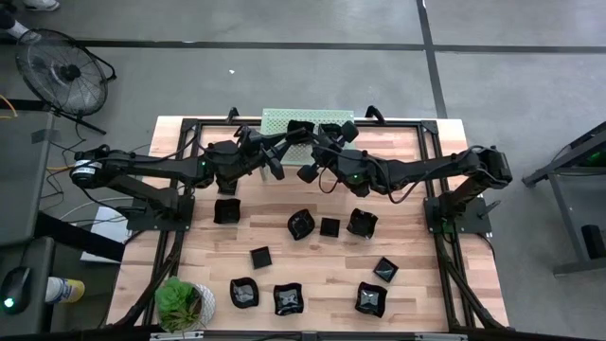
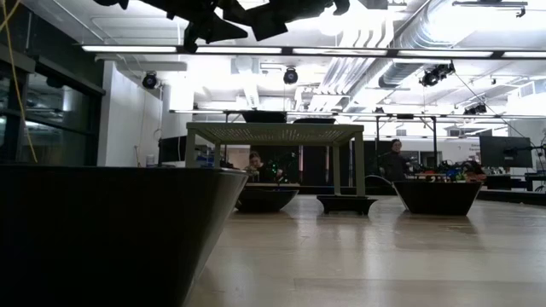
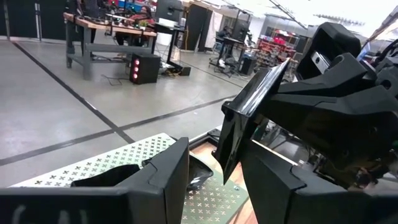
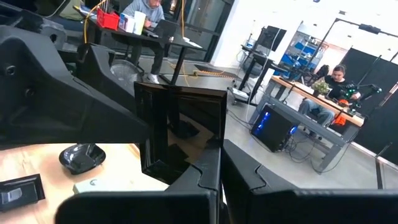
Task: Pick & Place Mini shaped plates
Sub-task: Put the square shaped plate on the shelf
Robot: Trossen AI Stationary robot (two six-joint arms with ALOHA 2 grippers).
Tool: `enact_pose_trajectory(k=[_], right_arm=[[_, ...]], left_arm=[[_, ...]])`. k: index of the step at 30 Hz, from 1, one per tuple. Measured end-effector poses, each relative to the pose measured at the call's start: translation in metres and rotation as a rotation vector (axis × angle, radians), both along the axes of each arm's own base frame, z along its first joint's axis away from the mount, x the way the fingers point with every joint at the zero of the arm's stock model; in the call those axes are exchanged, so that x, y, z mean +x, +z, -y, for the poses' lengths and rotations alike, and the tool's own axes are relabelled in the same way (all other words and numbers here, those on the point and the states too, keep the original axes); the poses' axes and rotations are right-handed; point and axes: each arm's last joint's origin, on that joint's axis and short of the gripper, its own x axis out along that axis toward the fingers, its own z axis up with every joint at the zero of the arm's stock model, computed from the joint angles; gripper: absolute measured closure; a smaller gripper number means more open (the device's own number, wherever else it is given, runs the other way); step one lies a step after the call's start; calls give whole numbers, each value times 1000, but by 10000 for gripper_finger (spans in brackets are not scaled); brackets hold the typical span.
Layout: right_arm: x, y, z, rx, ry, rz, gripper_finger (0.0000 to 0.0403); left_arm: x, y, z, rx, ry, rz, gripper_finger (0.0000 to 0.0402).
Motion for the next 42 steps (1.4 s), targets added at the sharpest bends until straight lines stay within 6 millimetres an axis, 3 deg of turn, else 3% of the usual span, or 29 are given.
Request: enact_pose_trajectory(k=[14, 29, 42], right_arm=[[2, -3, 0, 2, 5, -3, 403], [2, -2, 2, -5, -4, -11, 403], [2, -2, 2, -4, 7, -11, 403]], left_arm=[[0, 0, 0, -16, -2, 11, 263], [0, 0, 0, -16, -10, 8, 392], [0, 0, 1, -19, -34, 13, 400]])
